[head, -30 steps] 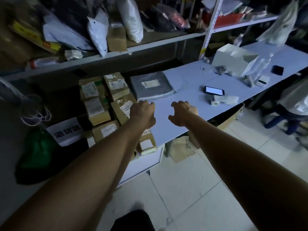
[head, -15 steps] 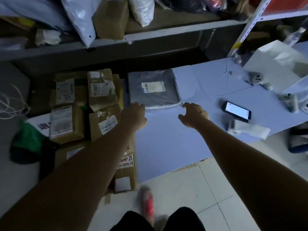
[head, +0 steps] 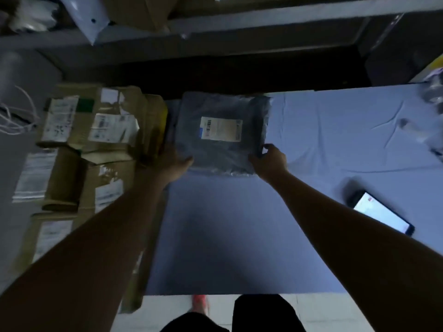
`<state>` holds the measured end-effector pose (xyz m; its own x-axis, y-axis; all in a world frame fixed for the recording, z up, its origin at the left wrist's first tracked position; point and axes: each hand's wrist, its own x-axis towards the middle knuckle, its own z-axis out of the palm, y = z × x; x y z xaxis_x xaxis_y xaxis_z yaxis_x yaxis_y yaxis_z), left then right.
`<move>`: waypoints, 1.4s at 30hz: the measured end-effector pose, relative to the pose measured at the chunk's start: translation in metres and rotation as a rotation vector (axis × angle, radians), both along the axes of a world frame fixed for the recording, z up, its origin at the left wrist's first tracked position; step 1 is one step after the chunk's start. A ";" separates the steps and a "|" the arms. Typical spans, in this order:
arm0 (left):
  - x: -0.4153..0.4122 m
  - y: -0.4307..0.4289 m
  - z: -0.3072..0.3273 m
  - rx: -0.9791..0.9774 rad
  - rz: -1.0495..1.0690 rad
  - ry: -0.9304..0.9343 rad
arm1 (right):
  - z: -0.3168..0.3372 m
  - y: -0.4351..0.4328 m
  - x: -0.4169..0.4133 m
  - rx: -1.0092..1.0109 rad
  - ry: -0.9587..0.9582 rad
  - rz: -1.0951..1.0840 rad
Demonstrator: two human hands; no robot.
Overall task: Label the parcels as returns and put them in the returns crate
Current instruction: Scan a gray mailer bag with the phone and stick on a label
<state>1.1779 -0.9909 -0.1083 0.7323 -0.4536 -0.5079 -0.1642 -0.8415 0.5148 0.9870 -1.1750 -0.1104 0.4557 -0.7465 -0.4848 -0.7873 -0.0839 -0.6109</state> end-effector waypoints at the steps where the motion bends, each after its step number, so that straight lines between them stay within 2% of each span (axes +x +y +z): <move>1: 0.002 -0.005 -0.007 -0.038 0.084 0.031 | -0.006 -0.003 0.000 0.025 -0.013 -0.020; 4: -0.003 -0.018 -0.014 -0.045 0.222 0.022 | -0.020 -0.010 -0.001 0.114 -0.061 -0.056; 9: -0.022 -0.017 -0.019 0.006 0.254 0.029 | -0.022 -0.022 -0.012 0.100 -0.066 -0.052; 16: -0.101 0.004 -0.016 -0.045 0.222 -0.091 | -0.008 -0.016 -0.069 0.071 0.078 0.017; 19: -0.136 0.017 -0.015 -0.009 0.165 -0.139 | -0.009 -0.003 -0.106 0.033 0.140 0.039; 25: -0.212 0.047 -0.011 0.058 0.112 -0.128 | -0.015 0.037 -0.190 -0.069 0.202 0.067; 33: -0.283 0.066 0.000 0.125 0.025 -0.121 | -0.012 0.055 -0.259 -0.020 0.249 0.074; 36: -0.293 0.061 0.008 0.263 -0.038 -0.235 | 0.004 0.046 -0.269 -0.091 0.236 0.150; 38: -0.299 0.051 0.013 0.332 -0.019 -0.348 | 0.017 0.032 -0.270 -0.232 0.191 0.192; 42: -0.314 0.020 0.017 0.289 -0.043 -0.482 | 0.021 -0.013 -0.273 -0.339 0.104 0.198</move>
<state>0.8638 -0.9709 -0.0911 0.8961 -0.3807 -0.2283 -0.3615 -0.9243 0.1226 0.7137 -1.1880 -0.0890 0.5680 -0.7747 -0.2777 -0.7920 -0.4228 -0.4404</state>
